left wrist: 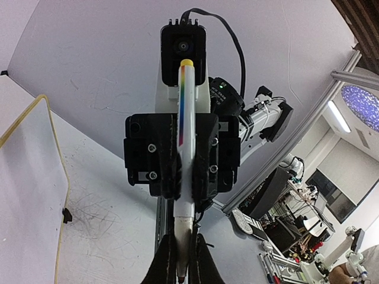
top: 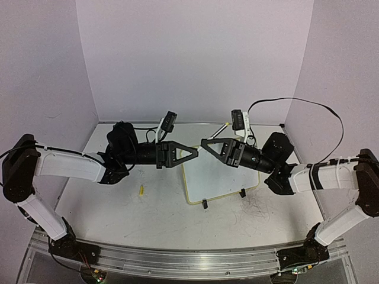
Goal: Write a sentence on the whiteboard
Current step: Pass from the right arm to the left
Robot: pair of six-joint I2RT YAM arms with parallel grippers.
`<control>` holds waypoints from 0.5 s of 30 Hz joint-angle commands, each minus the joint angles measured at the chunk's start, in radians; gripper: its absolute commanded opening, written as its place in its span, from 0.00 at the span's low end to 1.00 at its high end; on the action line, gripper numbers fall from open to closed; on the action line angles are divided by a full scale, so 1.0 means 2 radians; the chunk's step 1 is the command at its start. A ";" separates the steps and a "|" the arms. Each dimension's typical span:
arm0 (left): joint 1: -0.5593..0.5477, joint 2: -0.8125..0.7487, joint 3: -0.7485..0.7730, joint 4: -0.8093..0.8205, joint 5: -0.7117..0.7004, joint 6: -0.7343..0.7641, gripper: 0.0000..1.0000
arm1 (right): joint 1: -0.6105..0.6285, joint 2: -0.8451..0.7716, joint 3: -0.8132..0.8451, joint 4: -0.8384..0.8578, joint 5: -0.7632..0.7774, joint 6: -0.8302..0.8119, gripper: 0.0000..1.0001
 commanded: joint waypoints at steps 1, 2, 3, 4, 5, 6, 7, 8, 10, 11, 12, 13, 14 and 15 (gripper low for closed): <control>-0.001 -0.009 0.019 -0.058 -0.008 0.021 0.00 | -0.031 -0.007 0.010 -0.053 -0.083 0.016 0.28; -0.001 -0.016 0.017 -0.075 -0.010 0.028 0.00 | -0.043 -0.009 0.008 -0.069 -0.101 0.014 0.36; 0.000 -0.022 0.014 -0.090 -0.011 0.035 0.00 | -0.053 -0.011 0.009 -0.093 -0.117 0.004 0.43; 0.000 -0.030 0.012 -0.103 -0.010 0.042 0.00 | -0.059 -0.015 0.012 -0.122 -0.127 -0.015 0.47; 0.000 -0.035 0.010 -0.110 -0.009 0.045 0.00 | -0.064 -0.019 0.017 -0.158 -0.135 -0.047 0.50; 0.001 -0.040 0.009 -0.119 -0.006 0.048 0.00 | -0.065 -0.023 0.026 -0.199 -0.143 -0.076 0.54; 0.001 -0.042 0.008 -0.124 -0.002 0.050 0.00 | -0.065 -0.025 0.035 -0.230 -0.156 -0.093 0.56; 0.001 -0.043 0.007 -0.127 0.003 0.050 0.00 | -0.065 -0.025 0.040 -0.243 -0.170 -0.104 0.57; 0.001 -0.043 0.006 -0.128 0.013 0.048 0.00 | -0.065 -0.023 0.052 -0.254 -0.202 -0.115 0.58; 0.000 -0.042 0.006 -0.129 0.019 0.047 0.00 | -0.065 -0.021 0.057 -0.256 -0.212 -0.119 0.59; 0.000 -0.042 0.006 -0.129 0.022 0.046 0.00 | -0.066 -0.019 0.062 -0.257 -0.220 -0.119 0.59; 0.000 -0.042 0.005 -0.130 0.023 0.046 0.00 | -0.066 -0.017 0.066 -0.257 -0.227 -0.119 0.59; 0.000 -0.042 0.004 -0.130 0.024 0.045 0.00 | -0.065 -0.015 0.071 -0.257 -0.232 -0.117 0.59; 0.000 -0.040 0.005 -0.130 0.023 0.045 0.00 | -0.064 -0.013 0.074 -0.254 -0.234 -0.115 0.59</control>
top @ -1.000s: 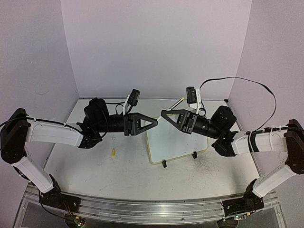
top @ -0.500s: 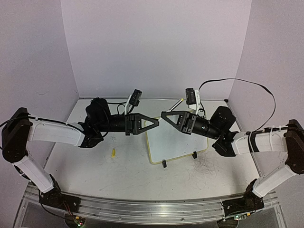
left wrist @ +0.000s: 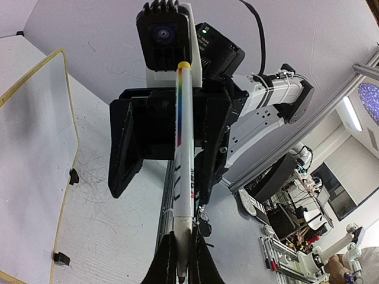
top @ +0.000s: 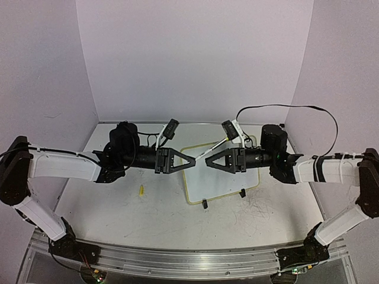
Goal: Write a sentence on the whiteboard
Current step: Pass from the right arm to the left, then pass from the left arm to the right
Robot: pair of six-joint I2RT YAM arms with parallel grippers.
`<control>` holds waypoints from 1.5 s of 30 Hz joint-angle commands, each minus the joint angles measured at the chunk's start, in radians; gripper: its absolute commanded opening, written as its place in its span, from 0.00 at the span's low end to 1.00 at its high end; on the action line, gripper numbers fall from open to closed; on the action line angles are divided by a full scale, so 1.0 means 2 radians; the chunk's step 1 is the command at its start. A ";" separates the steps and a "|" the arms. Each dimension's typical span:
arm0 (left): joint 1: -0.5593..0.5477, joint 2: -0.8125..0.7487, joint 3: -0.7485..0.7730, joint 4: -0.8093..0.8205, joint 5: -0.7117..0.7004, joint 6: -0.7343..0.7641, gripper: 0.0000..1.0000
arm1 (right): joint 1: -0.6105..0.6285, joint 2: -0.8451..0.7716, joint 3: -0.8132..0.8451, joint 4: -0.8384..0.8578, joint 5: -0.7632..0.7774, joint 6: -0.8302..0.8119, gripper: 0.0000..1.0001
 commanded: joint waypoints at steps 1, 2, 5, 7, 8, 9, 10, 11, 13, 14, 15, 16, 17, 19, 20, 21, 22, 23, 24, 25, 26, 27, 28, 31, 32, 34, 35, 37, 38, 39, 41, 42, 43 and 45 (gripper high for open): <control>0.000 -0.014 0.006 -0.006 0.015 0.010 0.00 | 0.004 -0.005 0.038 -0.011 -0.056 -0.021 0.59; 0.000 -0.013 0.006 -0.006 0.015 0.010 0.00 | 0.005 -0.005 0.041 -0.008 -0.056 -0.020 0.59; -0.001 -0.011 0.008 -0.006 0.015 0.009 0.00 | 0.014 -0.004 0.046 0.004 -0.045 -0.011 0.59; -0.001 -0.010 0.011 -0.006 0.016 0.009 0.00 | 0.017 0.001 0.050 0.016 -0.039 0.001 0.57; -0.002 -0.009 0.012 -0.006 0.017 0.009 0.00 | 0.018 0.004 0.050 0.028 -0.037 0.011 0.55; -0.002 -0.008 0.013 -0.005 0.017 0.009 0.00 | 0.019 0.006 0.049 0.040 -0.035 0.021 0.53; -0.002 -0.007 0.014 -0.005 0.017 0.009 0.00 | 0.019 0.008 0.047 0.054 -0.033 0.030 0.51; -0.002 -0.007 0.013 -0.005 0.016 0.010 0.00 | 0.020 0.009 0.046 0.064 -0.031 0.036 0.49; -0.003 -0.009 0.010 -0.006 0.014 0.010 0.00 | 0.022 0.011 0.045 0.078 -0.029 0.043 0.45; -0.003 -0.009 0.009 -0.006 0.013 0.011 0.00 | 0.022 0.013 0.046 0.081 -0.029 0.046 0.42; -0.002 -0.009 0.008 -0.006 0.012 0.010 0.00 | 0.024 0.015 0.047 0.083 -0.030 0.046 0.40; -0.003 -0.009 0.008 -0.006 0.011 0.010 0.00 | 0.024 0.018 0.048 0.083 -0.033 0.046 0.38; -0.003 -0.009 0.008 -0.006 0.010 0.010 0.00 | 0.025 0.021 0.049 0.083 -0.035 0.046 0.36; -0.003 -0.008 0.007 -0.006 0.010 0.010 0.00 | 0.026 0.028 0.050 0.083 -0.039 0.043 0.33; -0.004 -0.008 0.007 -0.006 0.010 0.010 0.00 | 0.026 0.032 0.051 0.082 -0.039 0.044 0.30; -0.003 -0.008 0.006 -0.006 0.009 0.010 0.00 | 0.026 0.035 0.052 0.083 -0.039 0.046 0.28; -0.003 -0.008 0.005 -0.006 0.009 0.010 0.00 | 0.025 0.038 0.054 0.083 -0.040 0.049 0.25; -0.003 -0.007 0.004 -0.006 0.009 0.010 0.00 | 0.026 0.043 0.056 0.084 -0.042 0.050 0.23; -0.004 -0.006 0.004 -0.006 0.010 0.009 0.00 | 0.026 0.043 0.057 0.085 -0.043 0.050 0.23; -0.004 -0.006 0.004 -0.006 0.010 0.009 0.00 | 0.027 0.043 0.057 0.084 -0.042 0.048 0.27; -0.004 -0.006 0.003 -0.006 0.010 0.009 0.00 | 0.027 0.043 0.057 0.085 -0.040 0.046 0.30; -0.004 -0.006 0.003 -0.005 0.011 0.009 0.00 | 0.027 0.042 0.057 0.084 -0.040 0.046 0.31; -0.004 -0.007 0.002 -0.005 0.011 0.008 0.00 | 0.026 0.042 0.058 0.084 -0.040 0.046 0.31; -0.004 -0.007 0.000 -0.006 0.011 0.008 0.00 | 0.027 0.045 0.060 0.084 -0.041 0.047 0.32; -0.004 -0.007 0.000 -0.006 0.011 0.007 0.00 | 0.027 0.046 0.061 0.084 -0.043 0.047 0.31; -0.004 -0.008 0.000 -0.006 0.011 0.007 0.00 | 0.027 0.049 0.061 0.084 -0.046 0.044 0.30; -0.004 -0.008 0.000 -0.006 0.011 0.007 0.00 | 0.027 0.051 0.061 0.085 -0.049 0.043 0.28; -0.004 -0.007 0.000 -0.006 0.010 0.007 0.00 | 0.027 0.054 0.064 0.084 -0.057 0.043 0.14; -0.004 -0.007 0.000 -0.005 0.011 0.007 0.00 | 0.027 0.056 0.065 0.084 -0.059 0.044 0.07; -0.004 -0.007 -0.001 -0.006 0.012 0.007 0.00 | 0.027 0.057 0.066 0.084 -0.060 0.045 0.02; -0.004 -0.008 -0.001 -0.006 0.012 0.007 0.00 | 0.027 0.055 0.065 0.084 -0.059 0.042 0.00; -0.004 -0.009 -0.002 -0.006 0.012 0.008 0.00 | 0.027 0.054 0.064 0.084 -0.058 0.040 0.00; -0.003 -0.009 -0.002 -0.006 0.011 0.008 0.00 | 0.027 0.051 0.063 0.084 -0.057 0.038 0.00; -0.003 -0.013 -0.005 -0.005 0.009 0.010 0.01 | 0.027 0.045 0.058 0.083 -0.051 0.033 0.00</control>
